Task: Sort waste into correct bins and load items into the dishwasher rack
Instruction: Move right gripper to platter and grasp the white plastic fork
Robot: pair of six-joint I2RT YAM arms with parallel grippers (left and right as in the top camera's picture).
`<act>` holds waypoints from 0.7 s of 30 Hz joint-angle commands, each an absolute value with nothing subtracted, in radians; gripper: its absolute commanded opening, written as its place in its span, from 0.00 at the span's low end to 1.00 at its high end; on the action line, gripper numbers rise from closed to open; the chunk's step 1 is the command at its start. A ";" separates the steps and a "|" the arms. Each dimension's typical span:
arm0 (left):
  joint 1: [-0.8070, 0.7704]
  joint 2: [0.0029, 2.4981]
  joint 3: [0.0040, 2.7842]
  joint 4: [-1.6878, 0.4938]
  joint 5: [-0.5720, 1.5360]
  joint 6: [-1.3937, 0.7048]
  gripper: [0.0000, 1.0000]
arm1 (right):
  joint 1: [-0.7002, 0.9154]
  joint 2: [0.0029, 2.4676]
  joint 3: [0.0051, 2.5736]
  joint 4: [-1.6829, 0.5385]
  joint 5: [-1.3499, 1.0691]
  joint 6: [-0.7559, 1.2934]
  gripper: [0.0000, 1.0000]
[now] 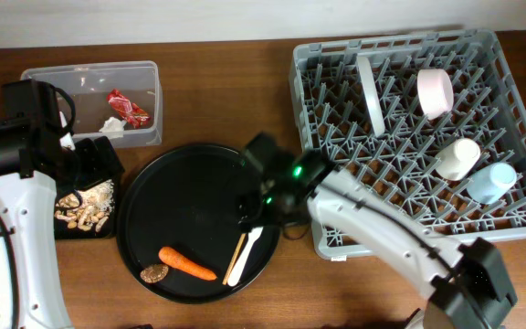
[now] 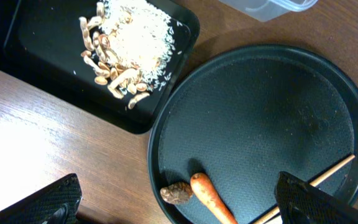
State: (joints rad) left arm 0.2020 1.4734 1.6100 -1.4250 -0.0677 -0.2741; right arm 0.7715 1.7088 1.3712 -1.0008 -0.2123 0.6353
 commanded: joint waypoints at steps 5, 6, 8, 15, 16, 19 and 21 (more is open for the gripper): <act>0.199 1.460 1.604 -1.423 -0.068 -0.283 0.99 | 0.877 1.798 1.226 -0.828 -0.141 0.828 0.83; 0.199 1.460 1.604 -1.423 -0.068 -0.284 0.99 | 0.884 1.822 1.226 -0.817 -0.126 0.828 0.83; 0.199 1.460 1.604 -1.423 -0.068 -0.284 0.99 | 0.891 1.859 1.226 -0.786 -0.107 0.828 0.82; 0.199 1.460 1.604 -1.423 -0.068 -0.284 0.99 | 0.892 1.903 1.226 -0.777 -0.061 0.828 0.68; 0.199 1.460 1.604 -1.422 -0.068 -0.284 0.99 | 0.893 1.905 1.226 -0.777 -0.043 0.828 0.67; 0.199 1.460 1.604 -1.422 -0.068 -0.283 0.99 | 0.892 1.907 1.226 -0.778 -0.020 0.828 0.60; 0.199 1.460 1.604 -1.422 -0.068 -0.284 0.99 | 0.893 1.907 1.226 -0.778 -0.021 0.829 0.55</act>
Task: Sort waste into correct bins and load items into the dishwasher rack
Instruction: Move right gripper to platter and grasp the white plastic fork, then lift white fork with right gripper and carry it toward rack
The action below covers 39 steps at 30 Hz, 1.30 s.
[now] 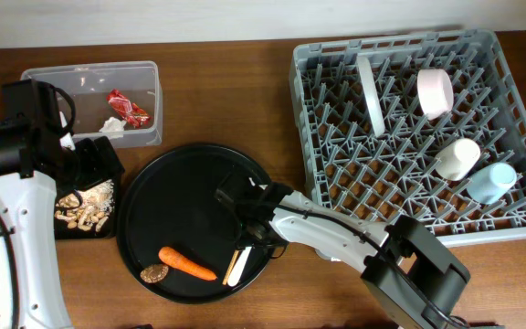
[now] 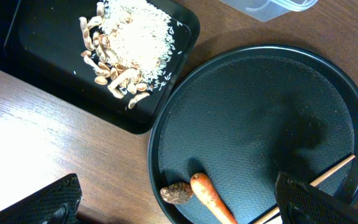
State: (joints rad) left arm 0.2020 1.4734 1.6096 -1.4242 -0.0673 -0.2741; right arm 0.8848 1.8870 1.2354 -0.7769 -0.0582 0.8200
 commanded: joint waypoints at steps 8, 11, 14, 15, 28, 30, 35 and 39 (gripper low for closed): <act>0.199 1.460 1.604 -1.423 -0.068 -0.283 0.99 | 0.900 1.936 1.225 -0.765 -0.021 0.859 0.54; 0.199 1.460 1.604 -1.423 -0.068 -0.284 0.99 | 0.903 1.961 1.225 -0.751 -0.017 0.869 0.54; 0.199 1.460 1.604 -1.423 -0.068 -0.283 0.99 | 0.902 1.986 1.225 -0.740 -0.006 0.881 0.54; 0.199 1.460 1.604 -1.423 -0.068 -0.283 0.99 | 0.902 1.989 1.225 -0.739 -0.001 0.881 0.53; 0.199 1.460 1.604 -1.424 -0.068 -0.284 0.99 | 0.902 1.989 1.229 -0.630 0.053 0.880 0.37; 0.199 1.460 1.604 -1.424 -0.068 -0.283 0.99 | 0.902 1.989 1.237 -0.627 0.054 0.880 0.32; 0.199 1.460 1.604 -1.423 -0.068 -0.284 0.99 | 0.902 1.989 1.246 -0.613 0.053 0.880 0.26; 0.199 1.460 1.604 -1.423 -0.068 -0.284 0.99 | 0.902 1.988 1.250 -0.613 0.053 0.876 0.25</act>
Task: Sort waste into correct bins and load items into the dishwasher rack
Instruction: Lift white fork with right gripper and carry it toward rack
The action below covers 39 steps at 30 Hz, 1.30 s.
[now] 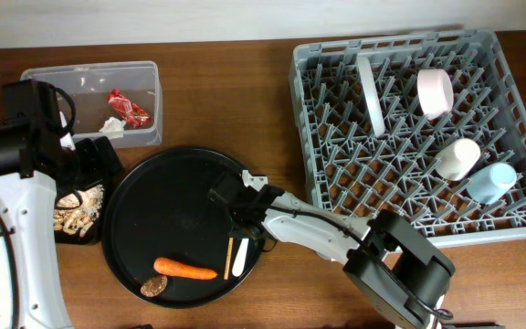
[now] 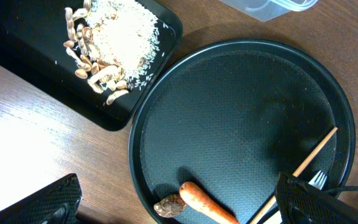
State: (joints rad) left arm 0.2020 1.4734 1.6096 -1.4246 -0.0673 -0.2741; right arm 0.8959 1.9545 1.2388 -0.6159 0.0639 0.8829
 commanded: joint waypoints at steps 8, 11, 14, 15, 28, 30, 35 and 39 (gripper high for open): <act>0.199 1.460 1.604 -1.423 -0.068 -0.284 0.99 | 0.902 1.939 1.325 -0.646 0.047 0.822 0.26; 0.199 1.460 1.604 -1.423 -0.068 -0.284 0.99 | 0.902 1.923 1.360 -0.681 0.065 0.815 0.26; 0.199 1.460 1.604 -1.423 -0.068 -0.284 0.99 | 0.901 1.923 1.398 -0.713 0.065 0.766 0.26; 0.199 1.460 1.604 -1.423 -0.068 -0.283 0.99 | 0.901 1.923 1.400 -0.717 0.065 0.766 0.26; 0.199 1.460 1.604 -1.423 -0.068 -0.284 0.99 | 0.903 1.987 1.385 -0.762 0.034 0.814 0.34; 0.199 1.460 1.604 -1.423 -0.068 -0.284 0.99 | 0.905 2.003 1.384 -0.761 0.030 0.825 0.34; 0.199 1.460 1.604 -1.423 -0.068 -0.284 0.99 | 0.905 2.022 1.384 -0.772 0.019 0.833 0.34; 0.199 1.460 1.604 -1.423 -0.068 -0.283 0.99 | 0.914 2.056 1.384 -0.768 -0.001 0.855 0.34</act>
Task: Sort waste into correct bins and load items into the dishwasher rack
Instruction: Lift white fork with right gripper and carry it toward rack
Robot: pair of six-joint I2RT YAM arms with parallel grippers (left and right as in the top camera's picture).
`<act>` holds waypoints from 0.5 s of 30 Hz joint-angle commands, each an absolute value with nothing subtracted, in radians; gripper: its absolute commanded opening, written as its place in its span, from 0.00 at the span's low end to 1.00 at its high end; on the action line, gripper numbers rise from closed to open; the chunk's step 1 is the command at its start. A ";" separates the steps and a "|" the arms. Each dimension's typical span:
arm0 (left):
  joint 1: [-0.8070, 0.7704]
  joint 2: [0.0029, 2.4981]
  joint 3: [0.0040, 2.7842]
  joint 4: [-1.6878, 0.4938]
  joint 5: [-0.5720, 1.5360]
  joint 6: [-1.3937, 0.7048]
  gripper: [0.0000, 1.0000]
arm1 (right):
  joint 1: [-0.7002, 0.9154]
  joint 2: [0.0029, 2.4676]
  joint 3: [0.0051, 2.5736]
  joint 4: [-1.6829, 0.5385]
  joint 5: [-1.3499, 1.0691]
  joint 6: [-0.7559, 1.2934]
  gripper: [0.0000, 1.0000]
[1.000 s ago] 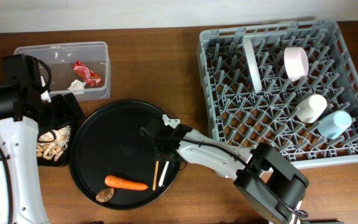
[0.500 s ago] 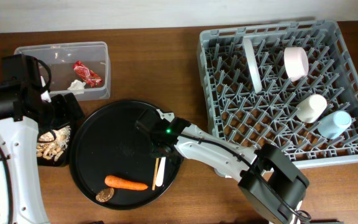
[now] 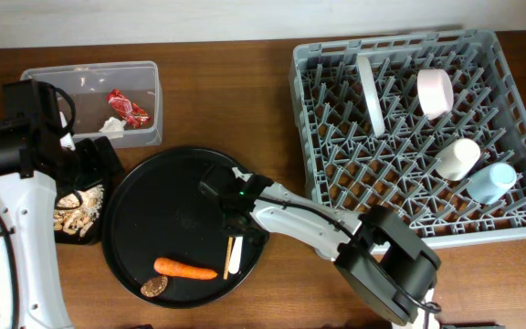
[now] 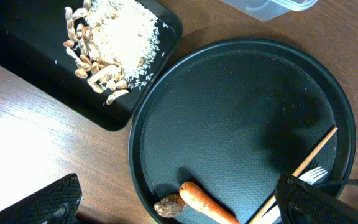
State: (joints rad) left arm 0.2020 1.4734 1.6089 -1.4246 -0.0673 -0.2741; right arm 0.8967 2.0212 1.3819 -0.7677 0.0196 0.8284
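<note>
A round black tray (image 3: 163, 210) lies mid-table and holds a carrot (image 3: 185, 269), a brown lump (image 3: 153, 286), a white fork (image 3: 235, 259) and a wooden chopstick (image 3: 228, 256). My right gripper (image 3: 228, 212) is low over the tray's right part, just above the fork's head. It is dark against the tray, so its state is unclear. My left gripper (image 3: 94, 169) hangs open above the table at the left. In the left wrist view its fingers (image 4: 42, 199) frame the carrot (image 4: 207, 202) and lump (image 4: 169, 204); the fork (image 4: 309, 177) shows by the right finger.
A rectangular black tray (image 4: 23, 37) with rice and peanuts (image 3: 80, 208) touches the round tray's left edge. A clear bin (image 3: 144, 78) at the back left holds a red wrapper (image 3: 128, 107). The grey dishwasher rack (image 3: 400, 44) at the right holds a plate and three cups.
My right gripper has shifted a little to the left over the round tray. The tray, carrot, fork and chopstick lie where they were. The left arm has not moved.
The round tray first sat further right, with my right gripper over its right side near the fork. Then the right arm was lower, at the same place. By 1.3 s ago both black trays stood further left and the carrot had turned; nothing on them has moved since.
</note>
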 commanded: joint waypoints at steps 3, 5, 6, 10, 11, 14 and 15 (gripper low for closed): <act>0.199 1.460 1.604 -1.423 -0.068 -0.284 0.99 | 0.927 2.076 1.384 -0.763 -0.015 0.855 0.34; 0.199 1.460 1.604 -1.423 -0.068 -0.284 0.99 | 0.931 2.076 1.384 -0.763 -0.016 0.855 0.33; 0.199 1.460 1.604 -1.423 -0.068 -0.284 0.99 | 0.931 2.076 1.384 -0.763 -0.019 0.855 0.33; 0.199 1.460 1.604 -1.423 -0.068 -0.284 0.99 | 0.929 2.076 1.384 -0.764 -0.056 0.855 0.16; 0.199 1.460 1.604 -1.423 -0.068 -0.284 0.99 | 0.929 2.076 1.384 -0.764 -0.056 0.855 0.14; 0.199 1.460 1.604 -1.423 -0.068 -0.284 0.99 | 0.928 2.075 1.385 -0.764 -0.056 0.855 0.11; 0.199 1.460 1.604 -1.425 -0.068 -0.284 0.99 | 0.928 2.070 1.387 -0.764 -0.056 0.854 0.10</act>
